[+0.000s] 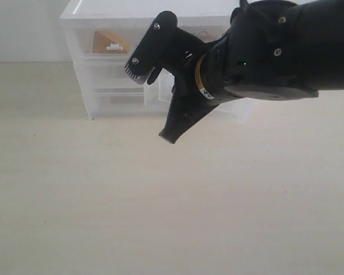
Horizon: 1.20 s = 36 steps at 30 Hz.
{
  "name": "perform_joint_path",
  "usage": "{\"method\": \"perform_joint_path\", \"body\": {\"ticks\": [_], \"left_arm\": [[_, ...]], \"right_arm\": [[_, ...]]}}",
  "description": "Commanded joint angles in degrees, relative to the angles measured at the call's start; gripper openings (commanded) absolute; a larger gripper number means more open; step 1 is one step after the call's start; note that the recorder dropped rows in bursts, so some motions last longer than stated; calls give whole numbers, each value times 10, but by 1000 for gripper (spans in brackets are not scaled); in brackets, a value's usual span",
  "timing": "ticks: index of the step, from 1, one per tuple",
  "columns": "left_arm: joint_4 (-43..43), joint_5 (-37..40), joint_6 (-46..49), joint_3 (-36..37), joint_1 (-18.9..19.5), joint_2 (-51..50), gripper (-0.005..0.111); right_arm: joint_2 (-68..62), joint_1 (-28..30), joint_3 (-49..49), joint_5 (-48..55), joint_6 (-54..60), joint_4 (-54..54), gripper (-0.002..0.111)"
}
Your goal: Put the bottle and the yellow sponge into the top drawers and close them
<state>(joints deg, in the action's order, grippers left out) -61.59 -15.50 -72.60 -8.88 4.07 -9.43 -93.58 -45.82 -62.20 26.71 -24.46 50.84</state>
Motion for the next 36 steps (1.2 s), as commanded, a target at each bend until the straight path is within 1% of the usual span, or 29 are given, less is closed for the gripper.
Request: {"method": "perform_joint_path", "body": {"ticks": [1,3,8,11,14,17,20,23,25,27,31,36], "left_arm": [[2,-4,2,3,0,4,4],[2,-5,2,3,0,4,4],[2,-8,2,3,0,4,4],[2,-8,2,3,0,4,4],[2,-8,2,3,0,4,4],[2,-8,2,3,0,4,4],[2,-8,2,3,0,4,4],[2,-9,2,3,0,4,4],[2,-12,2,3,0,4,4],[2,-13,2,3,0,4,4],[2,-13,2,7,0,4,4],[4,-13,2,9,0,4,4]], "right_arm": [[19,29,-14,135,63,-33,0],[21,29,-14,153,109,-78,0],[22,29,-14,143,111,-69,0],[22,35,-14,122,75,-17,0],[22,50,-14,108,5,62,0],[22,70,-14,81,-30,95,0],[22,76,-14,80,-31,86,0],[26,65,-14,118,-29,64,0],[33,58,-14,140,-8,44,0],[38,59,-14,123,7,39,0],[30,60,-14,55,6,35,0],[-8,60,-14,19,6,29,0]]}}
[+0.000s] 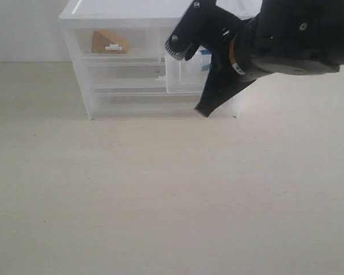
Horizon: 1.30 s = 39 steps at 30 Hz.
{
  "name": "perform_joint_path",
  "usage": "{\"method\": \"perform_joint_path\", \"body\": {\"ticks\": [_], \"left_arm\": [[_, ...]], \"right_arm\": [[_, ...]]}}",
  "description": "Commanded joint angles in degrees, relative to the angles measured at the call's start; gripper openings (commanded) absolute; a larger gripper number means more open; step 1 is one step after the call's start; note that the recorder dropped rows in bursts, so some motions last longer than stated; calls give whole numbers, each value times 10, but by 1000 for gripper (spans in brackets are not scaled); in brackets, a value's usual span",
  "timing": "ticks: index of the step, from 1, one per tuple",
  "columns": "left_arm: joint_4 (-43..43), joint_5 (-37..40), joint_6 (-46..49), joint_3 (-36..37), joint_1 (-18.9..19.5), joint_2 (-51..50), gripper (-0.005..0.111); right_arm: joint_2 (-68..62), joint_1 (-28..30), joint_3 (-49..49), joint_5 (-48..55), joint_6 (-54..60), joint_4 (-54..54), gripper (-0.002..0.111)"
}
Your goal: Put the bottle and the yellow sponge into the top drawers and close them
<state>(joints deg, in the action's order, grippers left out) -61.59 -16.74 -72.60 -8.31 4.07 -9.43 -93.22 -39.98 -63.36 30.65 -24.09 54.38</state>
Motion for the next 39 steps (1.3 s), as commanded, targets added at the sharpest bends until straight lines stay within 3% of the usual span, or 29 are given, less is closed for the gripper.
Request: {"method": "perform_joint_path", "body": {"ticks": [1,3,8,11,16,20,30,37,39], "left_arm": [[4,-1,2,4,0,4,4],[4,-5,2,4,0,4,4],[4,-5,2,4,0,4,4],[4,-5,2,4,0,4,4],[4,-5,2,4,0,4,4],[4,-10,1,4,0,4,4],[4,-12,1,4,0,4,4],[4,-12,1,4,0,4,4],[4,-15,1,4,0,4,4]], "right_arm": [[-14,3,-3,-46,1,5,0],[-16,31,-3,-114,0,7,0],[-89,107,-88,-164,-35,6,0],[-130,121,-148,-181,-84,3,0],[-109,115,-139,-131,-136,-15,0],[-15,108,-30,-180,-134,-17,0],[360,108,352,-496,-176,-49,0],[554,108,526,-529,-184,-60,0],[604,108,560,-511,-156,-163,0]]}}
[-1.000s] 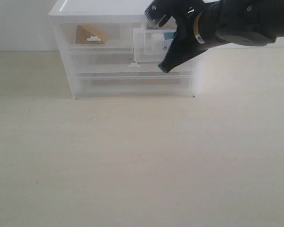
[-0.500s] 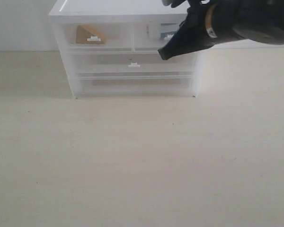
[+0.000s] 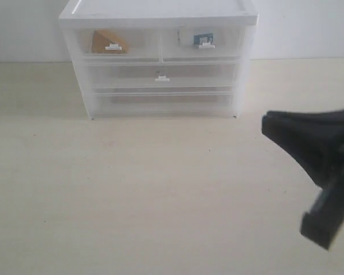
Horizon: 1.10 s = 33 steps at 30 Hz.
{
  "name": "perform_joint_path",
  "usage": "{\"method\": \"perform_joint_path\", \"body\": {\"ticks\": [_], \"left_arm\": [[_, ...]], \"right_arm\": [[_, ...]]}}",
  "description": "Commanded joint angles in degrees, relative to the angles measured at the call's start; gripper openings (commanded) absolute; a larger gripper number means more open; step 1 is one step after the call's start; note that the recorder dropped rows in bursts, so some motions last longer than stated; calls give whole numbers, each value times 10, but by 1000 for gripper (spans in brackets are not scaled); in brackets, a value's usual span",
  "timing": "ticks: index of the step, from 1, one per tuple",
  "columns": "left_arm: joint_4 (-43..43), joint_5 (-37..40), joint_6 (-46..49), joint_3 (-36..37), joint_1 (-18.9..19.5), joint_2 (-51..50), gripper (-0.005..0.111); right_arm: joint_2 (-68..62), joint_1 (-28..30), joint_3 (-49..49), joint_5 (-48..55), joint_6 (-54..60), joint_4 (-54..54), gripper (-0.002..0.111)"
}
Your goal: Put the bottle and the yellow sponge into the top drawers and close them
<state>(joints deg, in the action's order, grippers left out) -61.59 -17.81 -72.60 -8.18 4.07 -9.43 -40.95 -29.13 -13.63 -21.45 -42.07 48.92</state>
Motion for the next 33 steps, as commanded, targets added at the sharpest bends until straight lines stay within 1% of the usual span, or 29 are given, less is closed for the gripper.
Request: {"method": "perform_joint_path", "body": {"ticks": [1,2,3,4,6,7,9,16,18,20,21,25,28,31,33], "left_arm": [[4,-6,1,2,0,4,4],[4,-6,1,2,0,4,4],[4,-6,1,2,0,4,4],[4,-6,1,2,0,4,4],[4,-6,1,2,0,4,4],[4,-6,1,2,0,4,4],[4,-6,1,2,0,4,4],[4,-6,1,2,0,4,4],[4,-6,1,2,0,4,4],[4,-6,1,2,0,4,4],[4,-6,1,2,0,4,4],[4,-6,1,2,0,4,4],[4,-6,1,2,0,4,4],[4,-6,1,2,0,4,4],[4,-6,1,2,0,4,4]], "right_arm": [[101,0,84,8,78,-230,0],[115,0,104,7,146,-324,0],[131,0,122,6,203,-396,0],[145,0,136,7,249,-424,0],[165,0,136,29,282,-437,0],[174,0,136,76,282,-437,0],[185,0,136,117,282,-437,0],[194,1,136,130,281,-437,0],[218,24,136,125,275,-437,0],[263,70,136,140,258,-437,0],[289,108,136,152,245,-437,0],[373,189,136,206,242,-437,0],[404,217,136,262,245,-437,0],[409,218,136,310,261,-437,0],[409,218,136,324,266,-437,0]]}}
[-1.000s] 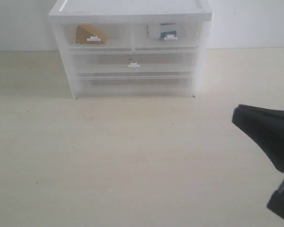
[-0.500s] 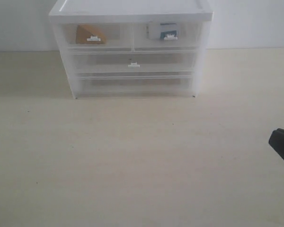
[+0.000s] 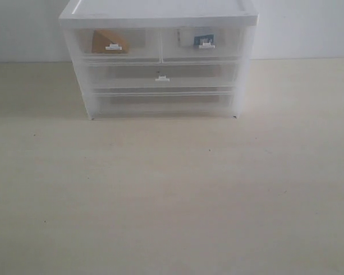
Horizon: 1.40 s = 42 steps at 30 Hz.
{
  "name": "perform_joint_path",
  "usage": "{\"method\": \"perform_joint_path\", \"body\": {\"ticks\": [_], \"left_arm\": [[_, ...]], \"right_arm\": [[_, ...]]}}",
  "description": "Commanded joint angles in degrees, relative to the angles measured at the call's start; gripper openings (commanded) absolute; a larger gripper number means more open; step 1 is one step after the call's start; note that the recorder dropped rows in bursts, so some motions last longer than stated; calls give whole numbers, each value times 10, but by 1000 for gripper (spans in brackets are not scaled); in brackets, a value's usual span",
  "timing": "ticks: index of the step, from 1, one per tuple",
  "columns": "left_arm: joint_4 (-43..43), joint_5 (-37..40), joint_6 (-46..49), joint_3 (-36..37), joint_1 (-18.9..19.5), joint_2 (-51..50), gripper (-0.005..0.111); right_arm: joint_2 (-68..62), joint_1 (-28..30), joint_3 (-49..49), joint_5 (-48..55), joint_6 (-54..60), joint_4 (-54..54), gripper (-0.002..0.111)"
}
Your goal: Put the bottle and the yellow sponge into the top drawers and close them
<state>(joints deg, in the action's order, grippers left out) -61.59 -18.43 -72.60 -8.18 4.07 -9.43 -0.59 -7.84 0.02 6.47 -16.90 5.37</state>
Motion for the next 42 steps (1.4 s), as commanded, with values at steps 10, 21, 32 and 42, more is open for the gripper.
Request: {"method": "perform_joint_path", "body": {"ticks": [10,21,32,42], "left_arm": [[4,0,1,2,0,4,4],[4,0,1,2,0,4,4],[100,22,146,8,-10,0,4],[622,176,698,82,17,86,4]], "right_arm": [[5,5,0,43,139,-95,0],[5,5,0,41,139,-95,0],[5,5,0,41,139,-95,0],[5,5,0,41,139,-95,0]]}}
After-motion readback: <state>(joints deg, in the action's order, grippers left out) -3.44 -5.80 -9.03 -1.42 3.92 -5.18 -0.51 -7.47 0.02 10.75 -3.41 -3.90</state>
